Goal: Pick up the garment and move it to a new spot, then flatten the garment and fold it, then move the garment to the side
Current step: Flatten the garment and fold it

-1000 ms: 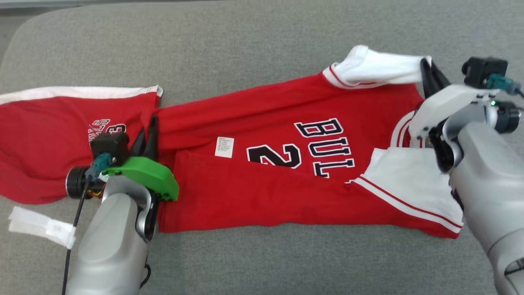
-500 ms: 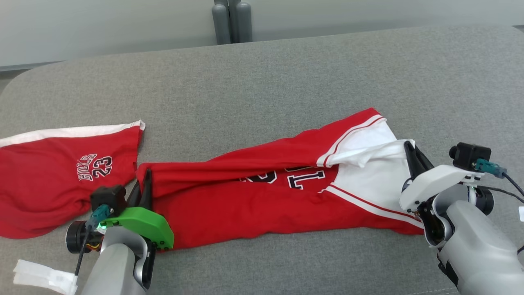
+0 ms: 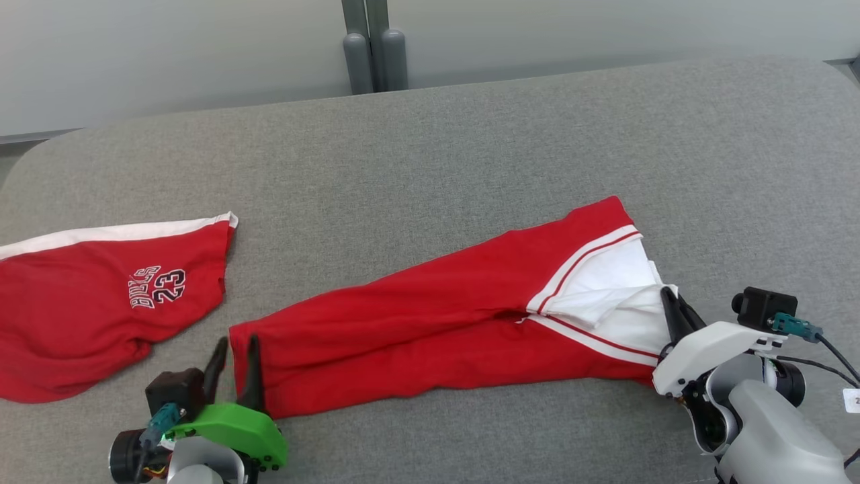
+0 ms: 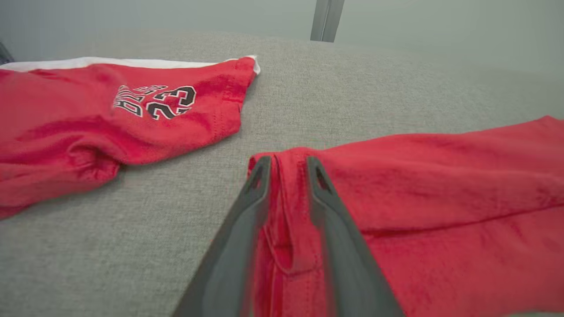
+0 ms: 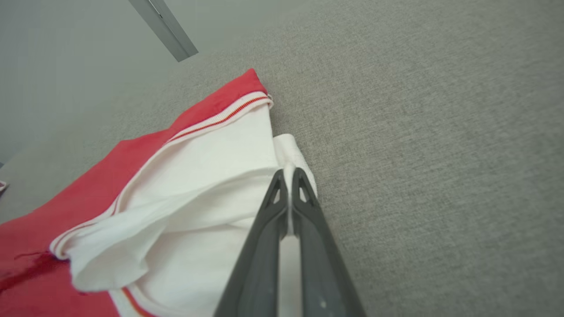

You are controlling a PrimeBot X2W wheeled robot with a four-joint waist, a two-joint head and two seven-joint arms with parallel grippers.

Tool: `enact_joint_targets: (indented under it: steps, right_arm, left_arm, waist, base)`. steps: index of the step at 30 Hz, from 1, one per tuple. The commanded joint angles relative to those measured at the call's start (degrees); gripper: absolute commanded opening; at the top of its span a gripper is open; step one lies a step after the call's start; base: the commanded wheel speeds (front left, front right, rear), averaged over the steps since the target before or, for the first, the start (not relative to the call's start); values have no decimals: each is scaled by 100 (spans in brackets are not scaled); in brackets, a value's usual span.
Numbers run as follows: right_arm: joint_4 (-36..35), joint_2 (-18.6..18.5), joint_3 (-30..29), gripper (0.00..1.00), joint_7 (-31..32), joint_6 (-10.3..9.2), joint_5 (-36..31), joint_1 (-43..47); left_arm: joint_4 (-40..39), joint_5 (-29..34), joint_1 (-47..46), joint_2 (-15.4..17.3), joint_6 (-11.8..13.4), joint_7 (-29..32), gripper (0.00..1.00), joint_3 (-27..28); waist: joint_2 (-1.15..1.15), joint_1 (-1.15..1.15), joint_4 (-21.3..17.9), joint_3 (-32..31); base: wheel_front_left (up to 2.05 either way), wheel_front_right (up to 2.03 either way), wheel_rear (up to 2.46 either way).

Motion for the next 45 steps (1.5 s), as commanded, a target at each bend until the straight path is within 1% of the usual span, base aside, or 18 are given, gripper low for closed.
enact_joint_targets:
  steps: [1,4,7,9,14,17,20,25,26,27,28,29,31,33,35,38,42,45]
  right_arm:
    - [34,17,-23,100,-42,-8,-71,42]
    - [-30,18,-132,100,-49,-8,-187,-51]
    - [-172,-16,-387,100,-40,-8,-420,-112]
    - [-140,64,-495,100,-39,-8,-510,-103]
    - [320,178,-451,100,133,-8,-765,-258]
    - [627,194,-422,100,218,-8,-888,-316]
    - [922,291,-389,100,355,-8,-935,-332]
    - [1043,518,-144,100,536,13,-818,-267]
    - [1039,543,-87,96,575,14,-793,-245]
    - [1028,565,-10,56,627,18,-758,-215]
    - [1013,564,43,33,648,18,-735,-200]
    - [1002,564,116,0,692,18,-714,-182]
    - [1002,554,205,0,761,15,-624,-149]
    - [1007,469,228,0,761,4,-552,-143]
    - [1033,418,174,0,681,-6,-433,-172]
    - [1094,250,-28,0,484,-17,-229,-259]
    - [1198,-24,-290,0,163,-45,-132,-400]
    - [1222,-128,-460,0,39,-33,-107,-499]
  left_arm:
    - [-138,-15,99,12,69,2,100,70]
    - [-410,-92,299,1,194,2,100,124]
    - [-593,-275,442,-1,294,2,100,21]
    - [-656,-316,489,1,359,2,100,-44]
    - [-787,-459,488,1,488,2,100,-203]
    - [-829,-528,459,2,525,2,100,-243]
    - [-858,-544,454,1,537,2,100,-274]
    - [-876,-535,445,1,558,2,100,-253]
    - [-877,-530,442,1,560,2,100,-247]
    - [-874,-525,438,1,562,2,100,-243]
    - [-873,-517,434,1,563,2,100,-242]
    - [-871,-506,428,1,562,2,100,-245]
    - [-859,-494,429,1,557,2,100,-251]
    - [-853,-503,427,1,549,2,100,-258]
    - [-845,-520,424,1,542,2,100,-266]
    - [-821,-544,388,1,506,2,100,-326]
    - [-845,-575,299,0,500,2,100,-434]
    - [-858,-574,294,1,514,2,100,-486]
  waist:
    - [0,0,10,12]
    - [0,0,42,45]
    - [0,0,129,80]
    - [0,0,182,91]
    - [0,0,361,151]
    - [0,0,458,190]
    - [0,0,524,223]
    - [0,0,594,265]
    - [0,0,601,264]
    - [0,0,609,265]
    - [0,0,613,267]
    - [0,0,619,265]
    - [0,0,627,257]
    - [0,0,636,257]
    - [0,0,643,253]
    - [0,0,650,251]
    - [0,0,621,227]
    - [0,0,559,217]
  base:
    - [0,0,0]
    - [0,0,0]
    - [0,0,0]
    - [0,0,0]
    - [0,0,0]
    - [0,0,0]
    - [0,0,0]
    - [0,0,0]
    - [0,0,0]
    - [0,0,0]
    - [0,0,0]
    - [0,0,0]
    - [0,0,0]
    - [0,0,0]
    - [0,0,0]
    - [0,0,0]
    - [0,0,0]
    - [0,0,0]
